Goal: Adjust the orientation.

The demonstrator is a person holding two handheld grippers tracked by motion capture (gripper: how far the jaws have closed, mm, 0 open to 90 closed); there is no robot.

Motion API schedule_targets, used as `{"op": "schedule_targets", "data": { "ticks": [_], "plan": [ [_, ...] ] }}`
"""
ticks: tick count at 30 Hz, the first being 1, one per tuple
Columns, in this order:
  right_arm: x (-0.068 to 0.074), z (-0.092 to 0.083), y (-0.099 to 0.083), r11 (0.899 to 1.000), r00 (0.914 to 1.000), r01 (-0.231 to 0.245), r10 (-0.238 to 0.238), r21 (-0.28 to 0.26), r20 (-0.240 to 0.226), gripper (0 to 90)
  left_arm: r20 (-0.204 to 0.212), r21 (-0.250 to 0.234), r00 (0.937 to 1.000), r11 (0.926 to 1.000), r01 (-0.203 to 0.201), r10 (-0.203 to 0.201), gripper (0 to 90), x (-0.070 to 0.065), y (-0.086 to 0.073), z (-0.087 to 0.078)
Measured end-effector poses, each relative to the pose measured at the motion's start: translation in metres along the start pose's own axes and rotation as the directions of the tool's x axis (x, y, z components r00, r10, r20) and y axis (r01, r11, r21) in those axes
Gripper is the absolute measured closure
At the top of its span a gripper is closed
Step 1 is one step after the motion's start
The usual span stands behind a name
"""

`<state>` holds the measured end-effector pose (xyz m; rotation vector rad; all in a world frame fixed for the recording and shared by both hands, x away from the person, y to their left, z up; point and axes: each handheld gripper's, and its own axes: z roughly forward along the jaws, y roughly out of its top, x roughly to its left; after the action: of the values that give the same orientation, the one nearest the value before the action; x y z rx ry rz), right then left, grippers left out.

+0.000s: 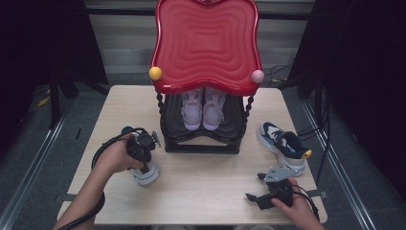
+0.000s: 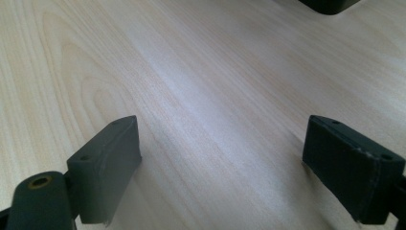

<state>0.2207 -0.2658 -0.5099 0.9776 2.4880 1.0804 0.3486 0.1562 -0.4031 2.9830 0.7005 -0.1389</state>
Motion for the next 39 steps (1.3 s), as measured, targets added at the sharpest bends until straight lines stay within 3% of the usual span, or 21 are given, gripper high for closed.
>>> {"op": "schedule_targets", "data": {
  "ticks": [4, 5, 7, 18, 23, 24, 31, 33, 39],
  "plan": [
    [0.0, 0.0, 0.0, 1.0, 1.0, 0.0, 0.0, 0.0, 0.0, 12.1, -0.006, 0.002, 0.9999, 0.9999, -0.013, 0.013, 71.7, -0.002, 0.001, -0.006],
    [0.0, 0.0, 0.0, 1.0, 1.0, 0.0, 0.0, 0.0, 0.0, 12.1, -0.012, 0.013, 0.9993, 0.9993, -0.034, 0.034, 71.7, -0.002, 0.002, -0.008],
    [0.0, 0.0, 0.0, 1.0, 1.0, 0.0, 0.0, 0.0, 0.0, 12.1, -0.01, -0.002, 0.9998, 0.9998, -0.019, 0.019, 71.7, -0.004, 0.002, -0.01],
    [0.0, 0.0, 0.0, 1.0, 1.0, -0.004, 0.004, -0.001, -0.001, 12.1, 0.004, -0.005, 0.9996, 0.9996, -0.028, 0.028, 71.7, -0.008, 0.004, -0.03],
    [0.0, 0.0, 0.0, 1.0, 1.0, 0.0, 0.0, -0.004, 0.002, 12.1, -0.007, -0.012, 0.9995, 0.9994, -0.032, 0.032, 71.8, -0.011, 0.004, -0.042],
    [0.0, 0.0, 0.0, 1.0, 1.0, 0.0, 0.0, -0.004, 0.002, 12.1, -0.011, 0.006, 0.9984, 0.9985, -0.055, 0.055, 71.8, -0.01, 0.004, -0.046],
    [0.0, 0.0, 0.0, 1.0, 1.0, 0.0, 0.0, -0.004, 0.001, 12.1, -0.024, -0.016, 0.9991, 0.9992, -0.035, 0.035, 71.7, -0.014, 0.004, -0.066],
    [0.0, 0.0, 0.0, 1.0, 1.0, 0.0, 0.0, -0.003, 0.001, 12.1, -0.029, 0.001, 0.9984, 0.9988, -0.048, 0.048, 71.8, -0.015, 0.004, -0.071],
    [0.0, 0.0, 0.0, 1.0, 1.0, 0.0, 0.0, -0.004, 0.001, 12.1, -0.05, -0.005, 0.9972, 0.9985, -0.055, 0.055, 71.7, -0.017, 0.005, -0.091]
  ]
}}
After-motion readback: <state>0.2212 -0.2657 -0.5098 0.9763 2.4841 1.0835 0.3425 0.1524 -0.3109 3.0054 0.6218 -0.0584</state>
